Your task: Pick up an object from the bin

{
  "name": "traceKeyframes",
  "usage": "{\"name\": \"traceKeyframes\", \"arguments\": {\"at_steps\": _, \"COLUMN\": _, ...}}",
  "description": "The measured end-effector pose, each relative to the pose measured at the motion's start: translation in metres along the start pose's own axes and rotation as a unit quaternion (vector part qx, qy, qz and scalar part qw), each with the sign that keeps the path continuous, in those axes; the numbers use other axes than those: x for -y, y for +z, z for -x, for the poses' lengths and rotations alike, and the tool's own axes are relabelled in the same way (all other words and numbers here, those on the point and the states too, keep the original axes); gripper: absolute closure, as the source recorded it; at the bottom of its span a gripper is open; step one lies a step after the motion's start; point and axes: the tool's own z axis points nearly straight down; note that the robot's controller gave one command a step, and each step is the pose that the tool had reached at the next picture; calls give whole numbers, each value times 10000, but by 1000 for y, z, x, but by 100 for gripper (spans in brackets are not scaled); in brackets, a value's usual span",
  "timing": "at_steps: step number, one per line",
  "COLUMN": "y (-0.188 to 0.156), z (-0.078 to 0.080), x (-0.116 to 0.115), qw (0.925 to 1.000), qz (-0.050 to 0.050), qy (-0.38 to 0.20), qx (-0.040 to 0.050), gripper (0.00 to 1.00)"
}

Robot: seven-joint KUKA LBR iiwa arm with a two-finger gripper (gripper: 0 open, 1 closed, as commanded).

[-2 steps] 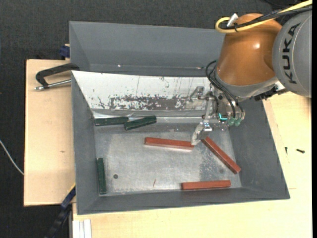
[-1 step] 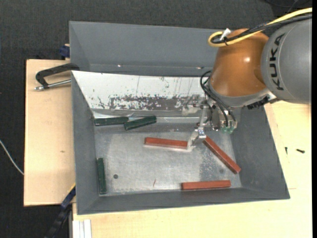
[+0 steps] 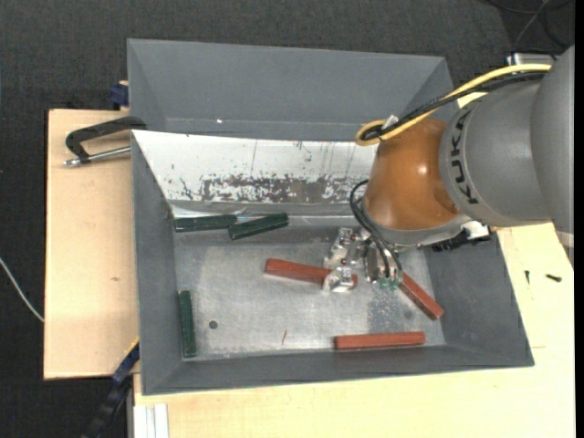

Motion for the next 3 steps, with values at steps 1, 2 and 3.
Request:
{"name": "traceKeyframes", "arguments": {"at_steps": 1, "y": 0, "z": 0, "x": 0, "qw": 10000, "qz": 0, "qy": 0, "qx": 0, "gripper": 100}}
{"name": "traceKeyframes", "arguments": {"at_steps": 2, "y": 0, "z": 4, "x": -1, "qw": 9998, "qz": -6, "qy": -177, "qx": -35, "gripper": 100}}
{"name": "traceKeyframes", "arguments": {"at_steps": 3, "y": -110, "z": 22, "x": -1, "qw": 9989, "qz": -10, "qy": -463, "qx": 37, "gripper": 100}}
